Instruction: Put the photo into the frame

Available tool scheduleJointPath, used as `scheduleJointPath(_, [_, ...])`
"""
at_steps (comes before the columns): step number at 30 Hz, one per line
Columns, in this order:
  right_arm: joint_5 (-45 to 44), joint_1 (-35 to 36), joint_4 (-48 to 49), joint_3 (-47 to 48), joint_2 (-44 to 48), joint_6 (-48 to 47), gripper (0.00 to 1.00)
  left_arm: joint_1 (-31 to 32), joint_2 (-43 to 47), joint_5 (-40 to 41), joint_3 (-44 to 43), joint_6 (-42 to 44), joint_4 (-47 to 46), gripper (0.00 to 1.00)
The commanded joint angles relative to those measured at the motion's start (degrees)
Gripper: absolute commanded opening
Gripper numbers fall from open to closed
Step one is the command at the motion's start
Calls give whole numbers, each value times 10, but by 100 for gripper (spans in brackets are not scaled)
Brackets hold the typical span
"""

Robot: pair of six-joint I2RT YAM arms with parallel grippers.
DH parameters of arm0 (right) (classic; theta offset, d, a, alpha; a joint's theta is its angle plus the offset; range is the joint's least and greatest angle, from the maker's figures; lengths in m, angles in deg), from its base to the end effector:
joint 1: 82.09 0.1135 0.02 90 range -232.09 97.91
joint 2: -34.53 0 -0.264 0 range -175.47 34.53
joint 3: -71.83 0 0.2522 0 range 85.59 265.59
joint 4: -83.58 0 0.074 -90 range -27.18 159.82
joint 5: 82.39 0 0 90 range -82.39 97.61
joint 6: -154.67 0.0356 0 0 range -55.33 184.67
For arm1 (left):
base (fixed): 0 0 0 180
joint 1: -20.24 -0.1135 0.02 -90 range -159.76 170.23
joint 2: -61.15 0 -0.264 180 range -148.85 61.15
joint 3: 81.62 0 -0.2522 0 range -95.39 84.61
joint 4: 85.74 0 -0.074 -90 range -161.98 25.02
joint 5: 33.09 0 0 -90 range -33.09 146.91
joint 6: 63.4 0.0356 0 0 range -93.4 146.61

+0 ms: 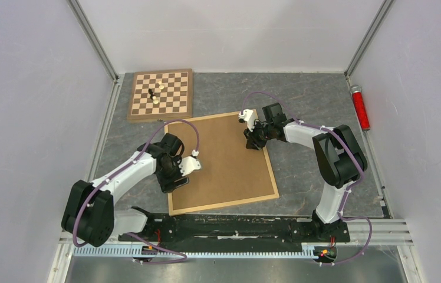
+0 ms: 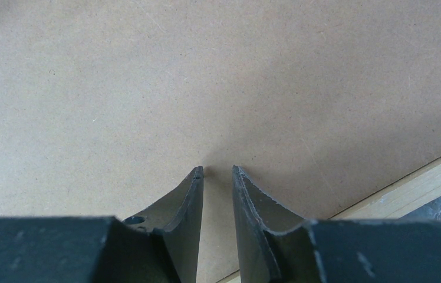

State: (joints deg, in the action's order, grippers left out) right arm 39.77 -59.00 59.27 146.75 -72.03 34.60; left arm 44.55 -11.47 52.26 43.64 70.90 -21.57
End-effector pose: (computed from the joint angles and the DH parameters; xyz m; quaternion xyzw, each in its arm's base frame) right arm 0.3313 0.1619 0.1480 -0.4836 0.7854 0.2472 0.2969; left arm 0.1777 -0.0834 0.1796 0.5641 0.8218 -0.0278 0.0752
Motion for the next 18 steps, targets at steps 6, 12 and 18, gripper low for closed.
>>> scheduleJointPath(6, [-17,7,-115,-32,-42,6,27,17,-13,-11,-6,9,-19,71])
scheduleJointPath(12, [-16,6,-114,-33,-42,5,27,20,-18,-9,4,6,-25,70])
scheduleJointPath(18, [-15,6,-114,-33,-40,5,27,27,-15,-8,18,3,-27,70])
